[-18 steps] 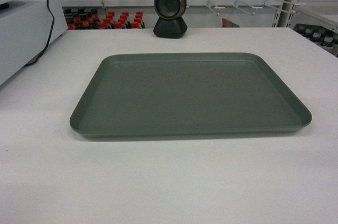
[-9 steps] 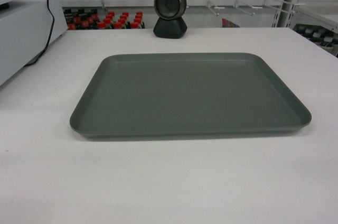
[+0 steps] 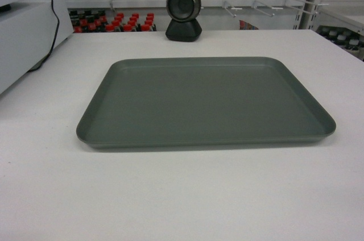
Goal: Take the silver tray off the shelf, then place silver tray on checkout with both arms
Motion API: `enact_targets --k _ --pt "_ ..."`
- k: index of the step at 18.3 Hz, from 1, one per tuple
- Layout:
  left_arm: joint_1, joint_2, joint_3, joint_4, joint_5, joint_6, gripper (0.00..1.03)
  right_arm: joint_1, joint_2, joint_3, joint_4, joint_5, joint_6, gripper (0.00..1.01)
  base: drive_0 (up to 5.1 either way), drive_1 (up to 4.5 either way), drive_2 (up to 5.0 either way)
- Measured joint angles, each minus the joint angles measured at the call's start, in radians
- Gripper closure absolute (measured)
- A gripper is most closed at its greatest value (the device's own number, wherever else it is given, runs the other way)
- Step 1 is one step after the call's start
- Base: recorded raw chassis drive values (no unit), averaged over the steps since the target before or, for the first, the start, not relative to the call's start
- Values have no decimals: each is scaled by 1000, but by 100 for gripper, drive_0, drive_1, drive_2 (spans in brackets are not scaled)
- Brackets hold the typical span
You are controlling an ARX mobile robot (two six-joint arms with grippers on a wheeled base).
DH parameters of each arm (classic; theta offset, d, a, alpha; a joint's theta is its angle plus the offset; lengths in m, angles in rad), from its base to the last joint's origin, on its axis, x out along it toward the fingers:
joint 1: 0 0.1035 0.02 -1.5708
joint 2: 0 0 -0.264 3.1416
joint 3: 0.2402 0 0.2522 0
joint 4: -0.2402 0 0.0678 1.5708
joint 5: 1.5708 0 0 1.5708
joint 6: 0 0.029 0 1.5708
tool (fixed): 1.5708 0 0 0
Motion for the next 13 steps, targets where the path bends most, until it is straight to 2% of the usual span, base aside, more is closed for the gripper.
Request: enact_targets --k 4,5,7,10,11,12,13 --pt "0 0 0 8 -1 0 102 0 -1 0 3 0 0 99 0 0 0" --pt "0 0 0 8 -1 0 97 0 -1 0 3 0 0 91 0 0 0" --pt "0 0 0 8 -1 0 33 0 -1 0 3 0 0 26 0 0 0" --pt "0 0 0 8 -1 0 12 0 -1 0 3 -1 0 4 0 0 0" --pt "0 0 0 8 -1 0 4 0 -1 0 3 0 0 1 0 0 0" --pt "0 0 0 8 -1 2 4 0 -1 0 3 0 0 4 0 0 0" --pt "0 0 0 8 -1 1 5 0 -1 0 3 0 0 3 0 0 0"
